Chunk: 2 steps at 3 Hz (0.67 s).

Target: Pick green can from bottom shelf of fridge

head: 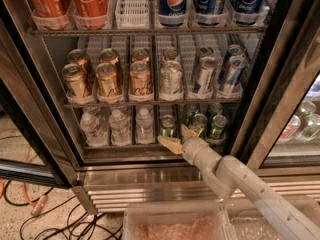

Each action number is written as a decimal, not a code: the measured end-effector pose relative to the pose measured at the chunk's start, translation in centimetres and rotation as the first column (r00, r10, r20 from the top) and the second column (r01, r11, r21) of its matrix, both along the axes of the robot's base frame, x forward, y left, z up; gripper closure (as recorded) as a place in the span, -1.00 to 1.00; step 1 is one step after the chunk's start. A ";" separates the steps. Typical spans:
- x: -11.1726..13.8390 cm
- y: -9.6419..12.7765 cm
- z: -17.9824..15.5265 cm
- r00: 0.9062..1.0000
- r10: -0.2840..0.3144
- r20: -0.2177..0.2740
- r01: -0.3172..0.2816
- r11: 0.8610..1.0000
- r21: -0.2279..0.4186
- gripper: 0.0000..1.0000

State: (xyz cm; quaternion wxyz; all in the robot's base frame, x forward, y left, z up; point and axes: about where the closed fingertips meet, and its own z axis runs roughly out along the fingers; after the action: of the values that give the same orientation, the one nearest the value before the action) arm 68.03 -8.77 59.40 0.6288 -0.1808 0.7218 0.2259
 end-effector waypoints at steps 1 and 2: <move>0.5 0.6 0.1 1.000 0.010 0.003 -0.010 1.000 0.002 -0.66; 1.1 1.4 0.5 1.000 0.025 0.013 -0.025 1.000 -0.001 -0.64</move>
Offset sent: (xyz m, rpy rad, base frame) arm 0.0178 0.0187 0.0088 -0.0059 -0.0234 0.0370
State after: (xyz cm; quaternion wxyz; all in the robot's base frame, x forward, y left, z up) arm 69.15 -7.42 59.89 0.6305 -0.1913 0.7155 0.2322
